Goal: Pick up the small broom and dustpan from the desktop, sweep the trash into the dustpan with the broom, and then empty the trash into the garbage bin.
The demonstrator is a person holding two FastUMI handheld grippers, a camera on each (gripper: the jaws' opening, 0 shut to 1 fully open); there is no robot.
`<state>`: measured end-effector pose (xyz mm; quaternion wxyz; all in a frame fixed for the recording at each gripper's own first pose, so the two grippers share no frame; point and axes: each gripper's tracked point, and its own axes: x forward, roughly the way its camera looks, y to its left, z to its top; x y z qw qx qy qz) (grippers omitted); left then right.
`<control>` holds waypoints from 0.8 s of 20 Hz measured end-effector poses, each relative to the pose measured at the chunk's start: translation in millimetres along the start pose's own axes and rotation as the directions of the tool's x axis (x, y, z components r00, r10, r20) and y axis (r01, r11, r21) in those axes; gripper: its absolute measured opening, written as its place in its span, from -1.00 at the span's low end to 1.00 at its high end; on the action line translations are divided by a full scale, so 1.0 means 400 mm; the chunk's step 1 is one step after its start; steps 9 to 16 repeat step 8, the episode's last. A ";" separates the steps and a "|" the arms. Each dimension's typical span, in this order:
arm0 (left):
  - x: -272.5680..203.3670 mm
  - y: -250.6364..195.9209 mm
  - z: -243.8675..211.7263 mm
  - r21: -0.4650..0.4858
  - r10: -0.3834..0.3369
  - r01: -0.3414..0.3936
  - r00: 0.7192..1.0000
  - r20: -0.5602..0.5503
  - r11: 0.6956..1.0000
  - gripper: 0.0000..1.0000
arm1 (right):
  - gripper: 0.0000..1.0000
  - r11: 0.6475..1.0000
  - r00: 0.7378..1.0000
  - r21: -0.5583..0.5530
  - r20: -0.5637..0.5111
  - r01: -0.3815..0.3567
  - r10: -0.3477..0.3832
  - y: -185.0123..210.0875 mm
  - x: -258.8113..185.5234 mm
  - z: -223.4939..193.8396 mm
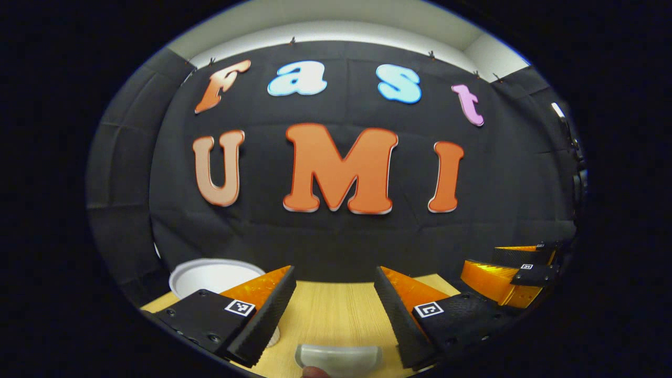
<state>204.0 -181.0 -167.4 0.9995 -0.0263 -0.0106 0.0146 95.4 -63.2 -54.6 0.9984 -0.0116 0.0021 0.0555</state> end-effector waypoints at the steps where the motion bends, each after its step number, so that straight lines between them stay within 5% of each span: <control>1: -0.082 -0.020 0.066 0.037 0.005 -0.007 0.998 0.067 0.999 0.88 | 0.89 0.999 0.998 -0.027 0.065 0.018 -0.017 -0.032 -0.007 0.023; 5: -0.117 0.010 0.132 0.016 0.020 -0.024 0.970 0.243 1.000 0.87 | 0.88 0.998 0.985 -0.050 0.169 0.046 -0.037 -0.086 -0.046 0.049; 16: -0.094 0.017 0.127 -0.002 0.032 -0.033 0.977 0.212 0.999 0.87 | 0.89 0.997 0.985 -0.041 0.168 0.059 -0.052 -0.092 -0.044 0.049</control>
